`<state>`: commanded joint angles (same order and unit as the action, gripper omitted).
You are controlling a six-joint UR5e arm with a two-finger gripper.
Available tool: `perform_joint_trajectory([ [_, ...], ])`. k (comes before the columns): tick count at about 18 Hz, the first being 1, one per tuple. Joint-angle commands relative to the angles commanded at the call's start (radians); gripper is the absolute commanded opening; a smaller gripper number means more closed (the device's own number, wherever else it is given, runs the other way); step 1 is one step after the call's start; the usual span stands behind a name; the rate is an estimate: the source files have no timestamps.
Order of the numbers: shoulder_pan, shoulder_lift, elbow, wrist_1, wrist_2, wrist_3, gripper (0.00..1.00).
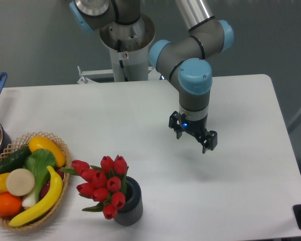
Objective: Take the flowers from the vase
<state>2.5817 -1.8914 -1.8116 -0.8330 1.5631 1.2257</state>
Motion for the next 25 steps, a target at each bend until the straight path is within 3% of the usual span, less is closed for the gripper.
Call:
perform_joint_trajectory([
  [11, 0.000, 0.002, -0.018, 0.006, -0.011, 0.000, 1.00],
  [15, 0.003, 0.000, -0.041, 0.047, -0.060, 0.000, 1.00],
  [20, 0.017, 0.008, -0.023, 0.064, -0.250, -0.018, 1.00],
  [25, 0.035, 0.061, -0.020, 0.066, -0.438, -0.023, 1.00],
])
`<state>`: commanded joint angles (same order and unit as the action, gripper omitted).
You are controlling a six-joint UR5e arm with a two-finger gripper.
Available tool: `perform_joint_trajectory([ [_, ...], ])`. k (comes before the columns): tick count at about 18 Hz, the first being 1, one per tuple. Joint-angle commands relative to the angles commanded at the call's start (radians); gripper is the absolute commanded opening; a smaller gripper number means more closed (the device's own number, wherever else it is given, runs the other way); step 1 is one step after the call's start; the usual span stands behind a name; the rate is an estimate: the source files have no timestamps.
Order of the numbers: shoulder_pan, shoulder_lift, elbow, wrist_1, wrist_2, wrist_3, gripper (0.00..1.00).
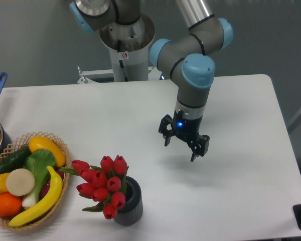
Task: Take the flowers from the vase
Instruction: 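Move the open gripper toward the red tulips in the dark vase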
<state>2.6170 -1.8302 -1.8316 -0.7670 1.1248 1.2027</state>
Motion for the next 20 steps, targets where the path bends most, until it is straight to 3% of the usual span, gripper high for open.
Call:
perform_joint_trajectory([
  [3, -0.003, 0.034, 0.002, 0.000, -0.077, -0.008, 1.00],
  [12, 0.002, 0.026, -0.012, 0.000, -0.408, -0.022, 1.00],
  [15, 0.006, 0.005, -0.012, 0.002, -0.519, -0.012, 1.00],
  [20, -0.011, -0.093, 0.092, 0.014, -0.592, -0.009, 1.00],
])
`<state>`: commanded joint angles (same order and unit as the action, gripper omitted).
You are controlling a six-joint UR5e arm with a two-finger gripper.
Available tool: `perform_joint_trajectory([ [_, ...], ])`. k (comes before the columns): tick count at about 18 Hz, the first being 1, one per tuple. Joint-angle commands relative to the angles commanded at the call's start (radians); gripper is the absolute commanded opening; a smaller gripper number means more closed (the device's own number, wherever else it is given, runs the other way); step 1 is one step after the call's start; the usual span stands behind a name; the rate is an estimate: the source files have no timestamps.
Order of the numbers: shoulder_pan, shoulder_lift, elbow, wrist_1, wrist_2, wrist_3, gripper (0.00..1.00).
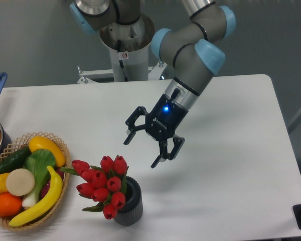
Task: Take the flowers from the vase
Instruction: 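Move the open gripper toward the red tulips in the dark vase, then lower the gripper around the tulip stems and close on them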
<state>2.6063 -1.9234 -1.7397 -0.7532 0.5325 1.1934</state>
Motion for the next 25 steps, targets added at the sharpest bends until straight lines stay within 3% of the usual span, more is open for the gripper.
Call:
perform_joint_trajectory([
  [6, -0.025, -0.061, 0.023, 0.002, -0.042, 0.046, 1.00],
  [22, -0.092, -0.108, 0.031, 0.011, -0.120, 0.048, 0.99],
  [25, -0.092, -0.112, 0.040, 0.015, -0.121, 0.048, 0.57],
])
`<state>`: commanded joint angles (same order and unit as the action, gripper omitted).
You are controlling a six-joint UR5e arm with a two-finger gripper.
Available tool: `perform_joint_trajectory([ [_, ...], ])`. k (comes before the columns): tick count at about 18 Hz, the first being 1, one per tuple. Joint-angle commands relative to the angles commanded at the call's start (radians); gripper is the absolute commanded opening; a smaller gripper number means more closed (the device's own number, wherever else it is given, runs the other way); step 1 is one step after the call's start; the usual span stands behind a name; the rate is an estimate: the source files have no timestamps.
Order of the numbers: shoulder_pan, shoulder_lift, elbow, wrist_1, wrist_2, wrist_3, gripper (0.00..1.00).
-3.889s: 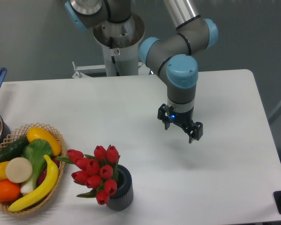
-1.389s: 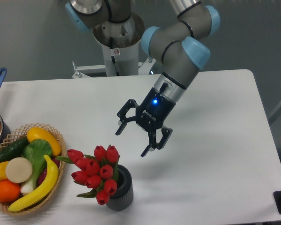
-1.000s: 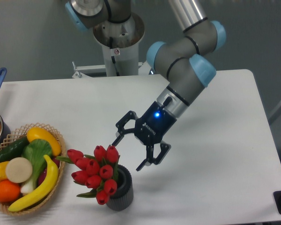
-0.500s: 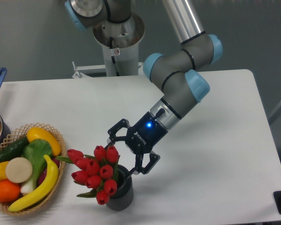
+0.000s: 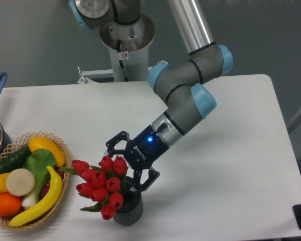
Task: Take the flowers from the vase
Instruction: 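Lower the gripper around the tulip stems and close on them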
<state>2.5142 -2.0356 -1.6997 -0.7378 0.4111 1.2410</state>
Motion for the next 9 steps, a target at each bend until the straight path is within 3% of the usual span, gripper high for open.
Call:
perform_joint_trajectory([
  [1, 0.000, -0.002, 0.005, 0.000, 0.000, 0.000, 0.40],
  [4, 0.002, -0.003, 0.017, 0.000, 0.000, 0.000, 0.08],
  [6, 0.006, -0.003, 0.028, 0.000, 0.000, -0.002, 0.00],
  [9, 0.008, -0.012, 0.051, 0.000, 0.002, -0.008, 0.00],
])
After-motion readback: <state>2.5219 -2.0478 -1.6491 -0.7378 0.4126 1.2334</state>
